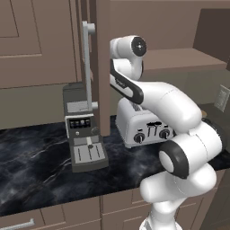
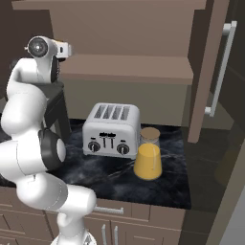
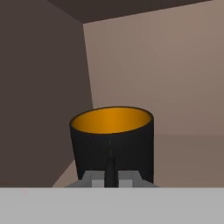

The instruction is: There is a tray on the dining counter. Grab the cup, mug, and pitcher and place them on the tray. The pitcher may be placed next to the tray if it cannot fit the tray.

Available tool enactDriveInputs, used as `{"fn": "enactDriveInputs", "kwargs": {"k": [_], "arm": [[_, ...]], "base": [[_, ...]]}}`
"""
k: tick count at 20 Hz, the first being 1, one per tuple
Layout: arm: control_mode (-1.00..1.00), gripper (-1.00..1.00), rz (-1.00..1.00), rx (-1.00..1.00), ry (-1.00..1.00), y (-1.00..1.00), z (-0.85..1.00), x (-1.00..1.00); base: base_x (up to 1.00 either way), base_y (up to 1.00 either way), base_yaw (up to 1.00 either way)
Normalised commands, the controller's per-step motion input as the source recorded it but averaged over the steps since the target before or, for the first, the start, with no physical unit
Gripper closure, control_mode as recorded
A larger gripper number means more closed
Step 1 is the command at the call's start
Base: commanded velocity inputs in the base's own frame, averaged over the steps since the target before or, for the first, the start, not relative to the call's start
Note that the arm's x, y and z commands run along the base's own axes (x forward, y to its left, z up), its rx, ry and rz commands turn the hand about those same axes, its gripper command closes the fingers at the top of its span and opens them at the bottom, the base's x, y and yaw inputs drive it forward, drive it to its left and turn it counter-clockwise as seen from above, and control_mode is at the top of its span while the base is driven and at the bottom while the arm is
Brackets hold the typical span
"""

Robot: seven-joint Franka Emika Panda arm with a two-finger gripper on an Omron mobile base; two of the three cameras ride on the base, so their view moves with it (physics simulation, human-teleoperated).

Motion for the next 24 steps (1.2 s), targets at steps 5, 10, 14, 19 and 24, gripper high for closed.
{"fn": "enactDriveInputs", "kwargs": {"k": [5,10,14,19,24], "arm": [[-1.00,1.00,0.00,0.00,0.00,-0.03,0.07,0.00],[-1.00,1.00,0.01,0.01,0.00,-0.18,0.03,0.00],[-1.00,1.00,0.01,0.00,0.00,-0.25,0.00,0.00],[-1.00,1.00,0.04,0.00,-0.01,-0.43,0.00,-0.11],[-1.00,1.00,0.03,0.00,-0.04,-0.43,0.00,-0.45]], "base": [[0.00,0.00,0.00],[0.00,0.00,0.00],[0.00,0.00,0.00],[0.00,0.00,0.00],[0.00,0.00,0.00]]}}
